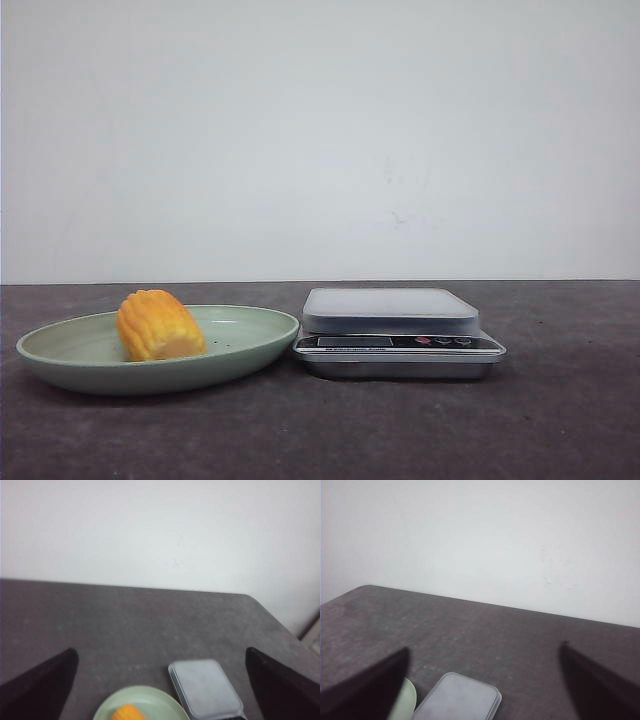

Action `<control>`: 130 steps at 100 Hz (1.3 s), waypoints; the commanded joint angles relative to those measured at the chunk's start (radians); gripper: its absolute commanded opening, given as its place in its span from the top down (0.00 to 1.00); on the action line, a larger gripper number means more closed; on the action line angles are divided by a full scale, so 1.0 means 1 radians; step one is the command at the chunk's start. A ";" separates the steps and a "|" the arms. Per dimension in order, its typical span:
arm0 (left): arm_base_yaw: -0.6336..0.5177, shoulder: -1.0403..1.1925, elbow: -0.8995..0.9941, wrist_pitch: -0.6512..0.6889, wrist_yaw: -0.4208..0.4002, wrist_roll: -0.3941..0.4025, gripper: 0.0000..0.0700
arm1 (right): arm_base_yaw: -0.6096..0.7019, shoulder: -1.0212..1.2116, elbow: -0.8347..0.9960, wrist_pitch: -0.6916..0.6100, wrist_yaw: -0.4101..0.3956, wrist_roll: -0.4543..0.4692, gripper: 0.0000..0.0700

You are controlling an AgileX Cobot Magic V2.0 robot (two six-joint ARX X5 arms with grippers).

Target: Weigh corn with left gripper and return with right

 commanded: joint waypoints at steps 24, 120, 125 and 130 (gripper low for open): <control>-0.109 0.212 0.011 -0.067 -0.004 -0.169 0.08 | 0.007 0.047 0.010 -0.014 0.004 0.031 0.00; -0.386 1.093 0.011 0.022 -0.126 -0.242 0.17 | 0.019 0.132 0.010 -0.200 0.008 0.052 0.00; -0.392 1.098 0.011 0.021 -0.125 -0.229 0.49 | 0.019 0.132 0.010 -0.197 0.008 0.052 0.00; -0.398 1.098 0.011 0.020 -0.124 -0.211 1.00 | 0.019 0.132 0.010 -0.193 0.008 0.052 0.00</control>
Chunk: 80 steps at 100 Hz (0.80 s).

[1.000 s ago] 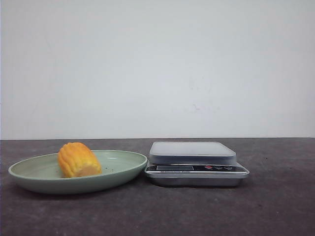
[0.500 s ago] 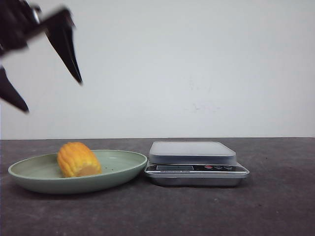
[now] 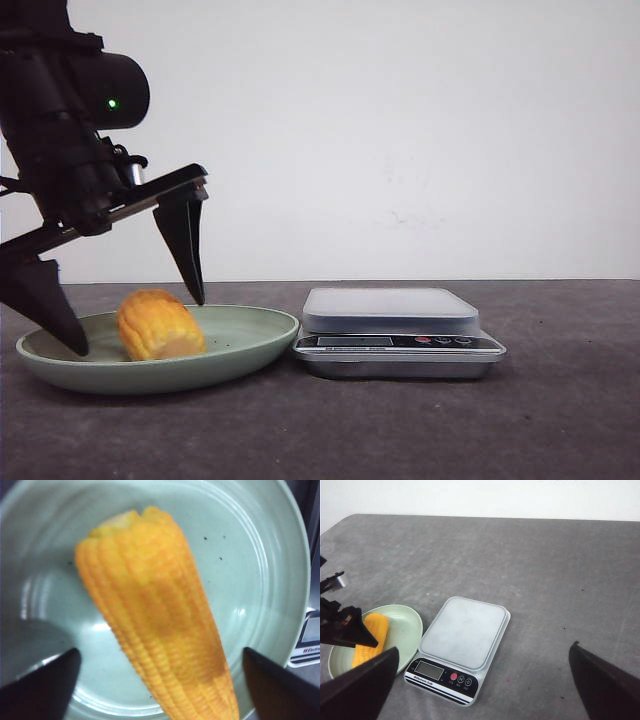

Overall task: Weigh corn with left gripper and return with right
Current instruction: 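Lower the left gripper onto the yellow corn cob and grasp it, then lift the corn with the left gripper and carry it over the scale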

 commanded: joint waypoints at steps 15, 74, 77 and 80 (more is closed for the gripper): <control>-0.018 -0.005 0.029 0.020 0.072 0.033 1.00 | 0.004 0.003 0.010 0.019 0.004 0.014 0.00; -0.067 -0.127 0.689 0.055 0.171 0.104 1.00 | 0.005 0.003 0.010 0.020 0.004 0.019 0.00; -0.070 -0.125 0.706 0.056 0.167 0.103 1.00 | 0.005 0.003 0.010 0.021 0.004 0.019 0.00; -0.073 -0.123 0.718 0.056 0.161 0.103 1.00 | 0.005 0.003 0.010 0.021 0.004 0.019 0.00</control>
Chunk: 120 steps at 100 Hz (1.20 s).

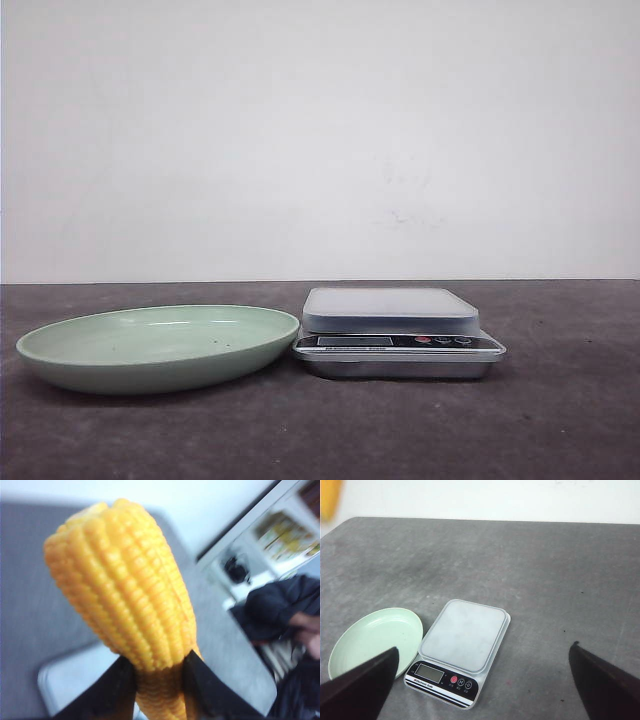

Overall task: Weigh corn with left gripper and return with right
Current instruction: 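Lift the corn with the left gripper and carry it over the scale, then lower the corn onto the scale platform and open the left gripper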

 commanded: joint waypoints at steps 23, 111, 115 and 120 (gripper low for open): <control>-0.035 0.080 0.049 -0.021 -0.029 0.019 1.00 | 0.005 0.004 0.010 0.032 0.003 0.038 0.00; -0.235 0.635 0.049 -0.132 -0.159 -0.016 1.00 | 0.017 0.010 0.010 -0.055 0.003 0.038 0.00; -0.236 0.635 0.049 -0.131 -0.172 -0.016 0.95 | 0.017 0.010 0.010 -0.058 0.003 0.038 0.00; -0.237 0.635 0.050 -0.130 -0.175 -0.019 0.80 | 0.017 0.010 0.010 -0.058 0.003 0.038 0.00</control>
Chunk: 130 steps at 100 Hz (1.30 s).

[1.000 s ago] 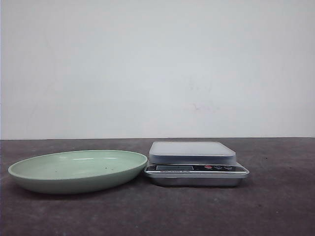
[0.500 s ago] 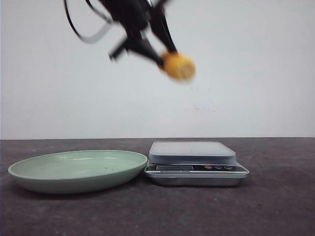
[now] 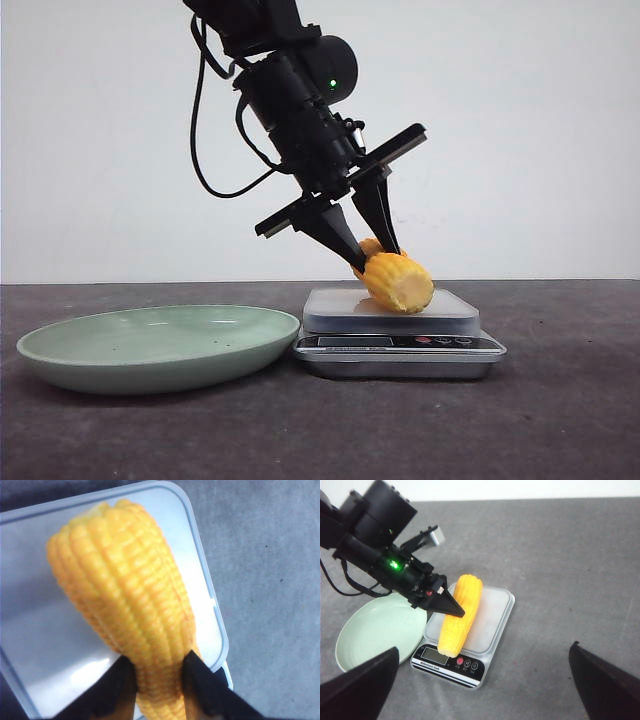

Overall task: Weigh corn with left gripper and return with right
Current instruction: 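Lower the corn onto the scale platform and open the left gripper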

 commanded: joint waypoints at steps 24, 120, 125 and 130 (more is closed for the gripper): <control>0.007 0.020 0.041 -0.042 -0.033 -0.025 0.00 | 0.005 0.003 0.010 0.008 0.004 0.009 0.00; -0.083 -0.806 0.333 -0.436 -0.553 0.162 0.00 | 0.006 0.033 0.009 0.048 0.033 0.003 0.00; -0.083 -0.855 0.333 -0.478 -0.574 0.164 0.00 | 0.006 0.045 0.009 0.078 0.007 0.006 0.00; -0.082 -0.903 0.333 -0.520 -0.596 0.164 0.00 | 0.006 0.060 0.010 0.116 -0.027 0.016 0.00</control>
